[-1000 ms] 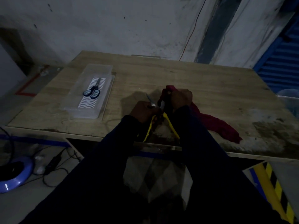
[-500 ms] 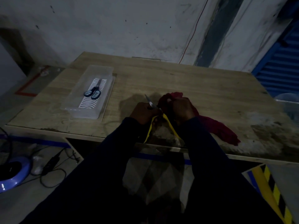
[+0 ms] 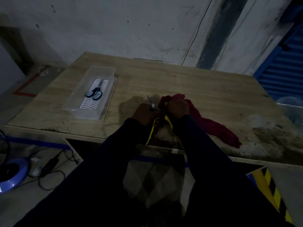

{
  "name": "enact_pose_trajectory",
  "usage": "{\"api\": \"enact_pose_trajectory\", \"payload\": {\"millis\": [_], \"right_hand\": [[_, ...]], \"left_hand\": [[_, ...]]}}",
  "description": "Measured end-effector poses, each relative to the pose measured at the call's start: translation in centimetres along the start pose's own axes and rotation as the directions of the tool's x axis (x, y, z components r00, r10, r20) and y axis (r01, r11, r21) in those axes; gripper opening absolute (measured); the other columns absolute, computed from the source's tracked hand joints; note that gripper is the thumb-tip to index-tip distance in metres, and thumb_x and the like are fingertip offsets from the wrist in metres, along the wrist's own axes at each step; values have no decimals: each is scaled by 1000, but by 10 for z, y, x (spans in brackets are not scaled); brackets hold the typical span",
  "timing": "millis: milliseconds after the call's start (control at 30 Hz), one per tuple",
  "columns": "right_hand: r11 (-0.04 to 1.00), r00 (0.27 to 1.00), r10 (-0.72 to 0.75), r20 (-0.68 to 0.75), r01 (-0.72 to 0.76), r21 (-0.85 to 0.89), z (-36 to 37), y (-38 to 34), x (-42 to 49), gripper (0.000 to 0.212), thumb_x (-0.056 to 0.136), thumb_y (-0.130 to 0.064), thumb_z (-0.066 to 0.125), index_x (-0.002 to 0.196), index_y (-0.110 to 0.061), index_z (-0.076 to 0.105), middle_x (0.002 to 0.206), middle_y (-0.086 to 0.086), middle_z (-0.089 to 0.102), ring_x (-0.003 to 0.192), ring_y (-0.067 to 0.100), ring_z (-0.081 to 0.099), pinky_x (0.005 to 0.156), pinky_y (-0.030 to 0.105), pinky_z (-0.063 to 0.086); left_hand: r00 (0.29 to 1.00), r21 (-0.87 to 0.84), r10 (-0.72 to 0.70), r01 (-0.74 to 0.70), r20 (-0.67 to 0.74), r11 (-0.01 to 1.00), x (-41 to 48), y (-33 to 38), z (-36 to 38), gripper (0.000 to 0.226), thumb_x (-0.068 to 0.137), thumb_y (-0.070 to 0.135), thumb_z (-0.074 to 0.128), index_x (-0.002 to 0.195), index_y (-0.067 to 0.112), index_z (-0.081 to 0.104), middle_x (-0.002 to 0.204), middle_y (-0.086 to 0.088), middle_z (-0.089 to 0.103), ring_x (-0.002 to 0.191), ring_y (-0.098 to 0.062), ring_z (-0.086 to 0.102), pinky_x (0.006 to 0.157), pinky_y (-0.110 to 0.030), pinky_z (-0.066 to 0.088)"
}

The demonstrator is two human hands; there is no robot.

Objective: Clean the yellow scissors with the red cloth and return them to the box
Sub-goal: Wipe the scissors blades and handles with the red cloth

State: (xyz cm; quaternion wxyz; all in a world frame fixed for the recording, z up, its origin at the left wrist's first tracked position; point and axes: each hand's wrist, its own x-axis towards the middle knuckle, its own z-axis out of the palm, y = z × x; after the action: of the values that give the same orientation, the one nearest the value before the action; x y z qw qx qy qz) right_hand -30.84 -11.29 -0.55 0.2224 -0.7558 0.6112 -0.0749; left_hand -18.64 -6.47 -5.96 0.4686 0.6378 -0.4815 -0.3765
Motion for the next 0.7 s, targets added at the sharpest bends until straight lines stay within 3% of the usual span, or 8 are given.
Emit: {"api": "enact_pose_trajectory", "payload": {"millis": [100,167,200,367,500,567,633,700], "right_hand": [[989,989,-117,-93,107,-104,10,4,10,38,95,-29,55,117,1,64,113,25,67,109,42,62,100,50,44],[999,994,31,108,-29,-22,13,7,18,41,62,-43,84,79,-7,76,71,18,73,70,35,71,71,41,59],[1000,1000,19,19,-20,22,16,12,25,38,50,-45,87,70,-14,76,61,11,71,58,30,70,58,30,58],[910,994,104,-25,-85,407,15,9,17,45,81,-23,66,124,-12,60,120,11,64,110,27,62,56,13,35],[938,998,51,-22,-41,345,7,7,9,36,95,-14,53,130,-4,56,133,18,56,124,36,52,78,20,44],[928,994,73,-81,-38,370,8,5,9,39,101,-17,43,135,2,48,135,22,52,124,41,49,100,41,41],[899,988,102,-112,-43,435,14,3,12,43,101,-25,44,133,3,47,131,22,55,120,42,53,99,47,41],[838,974,184,-133,-85,539,16,-3,17,45,96,-29,51,131,-1,50,128,17,59,117,33,57,83,30,45]], "left_hand": [[1000,-37,-7,5,-31,999,2,-4,-1,9,79,7,76,75,-1,75,67,-17,70,64,-12,64,65,-31,50],[999,-21,-12,12,-39,1000,2,-5,0,17,80,11,75,76,-6,74,75,-28,69,70,-21,64,68,-42,52],[999,-13,-9,9,-36,1000,0,-4,-1,18,80,11,75,76,-6,74,75,-29,69,70,-21,64,68,-43,52],[1000,18,-7,8,-25,1000,-1,-2,-1,17,83,11,73,68,5,70,59,-11,61,53,-3,56,55,-22,42],[999,-23,-15,14,-29,1000,0,-4,1,19,82,8,73,69,-5,69,61,-17,62,54,-8,59,56,-26,44],[1000,-16,-14,14,-13,1000,1,-4,2,21,81,7,73,72,-11,69,65,-25,64,58,-15,62,59,-29,47],[1000,5,-11,11,-7,1000,2,-3,-1,26,80,9,74,72,-15,67,65,-26,63,59,-18,59,58,-30,46],[1000,37,-20,20,0,999,1,-1,-2,23,82,10,73,71,-10,69,62,-19,60,54,-12,55,54,-24,42]]}}
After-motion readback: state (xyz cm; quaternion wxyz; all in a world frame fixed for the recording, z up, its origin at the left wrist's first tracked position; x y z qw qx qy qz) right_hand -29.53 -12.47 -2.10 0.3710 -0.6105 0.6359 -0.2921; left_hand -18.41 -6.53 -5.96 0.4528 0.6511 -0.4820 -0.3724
